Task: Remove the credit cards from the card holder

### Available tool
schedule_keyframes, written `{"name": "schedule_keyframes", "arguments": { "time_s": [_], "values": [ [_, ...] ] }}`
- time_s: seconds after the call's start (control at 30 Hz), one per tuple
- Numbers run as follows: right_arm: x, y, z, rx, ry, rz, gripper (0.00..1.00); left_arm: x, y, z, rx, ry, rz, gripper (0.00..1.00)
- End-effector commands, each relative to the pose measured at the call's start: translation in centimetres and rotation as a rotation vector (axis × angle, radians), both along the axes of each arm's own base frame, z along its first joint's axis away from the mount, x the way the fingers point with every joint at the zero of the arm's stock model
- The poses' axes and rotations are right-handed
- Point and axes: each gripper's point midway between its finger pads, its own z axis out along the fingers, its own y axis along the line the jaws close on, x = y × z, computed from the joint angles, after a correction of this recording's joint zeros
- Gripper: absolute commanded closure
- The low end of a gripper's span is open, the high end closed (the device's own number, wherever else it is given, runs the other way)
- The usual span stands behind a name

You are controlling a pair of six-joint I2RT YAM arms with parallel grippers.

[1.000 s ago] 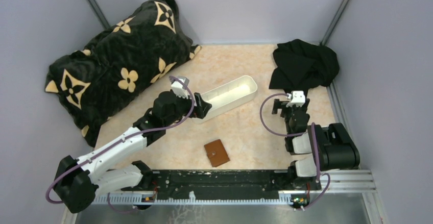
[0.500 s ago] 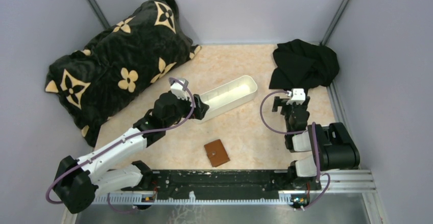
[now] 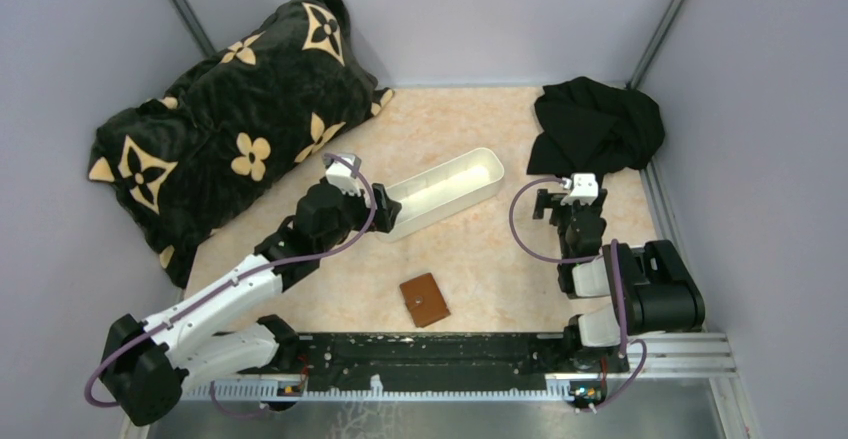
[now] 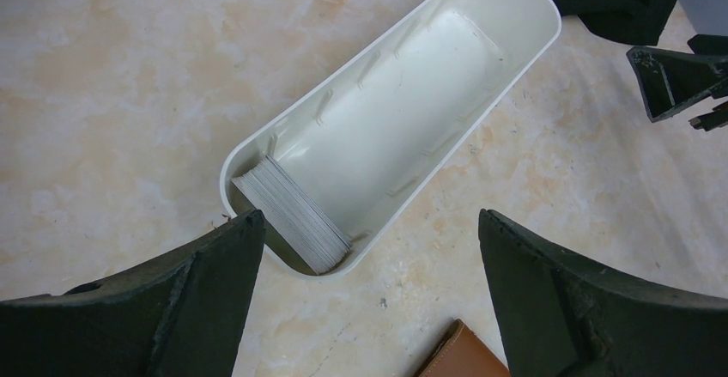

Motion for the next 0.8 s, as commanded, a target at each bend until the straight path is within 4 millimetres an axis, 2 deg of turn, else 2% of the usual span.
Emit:
{"name": "schedule_keyframes", "arguments": {
  "time_s": [0.0, 0.77],
  "values": [
    [0.87, 0.09, 1.88, 0.015, -0.065, -0.002, 0.01, 0.13, -0.27, 0.44, 0.0, -0.014, -0.006, 0.0],
    [0.89, 0.09, 1.87, 0.015, -0.065, -0.002, 0.01, -0.05, 0.35, 0.77, -0.002, -0.028, 0.013, 0.0]
  ]
}}
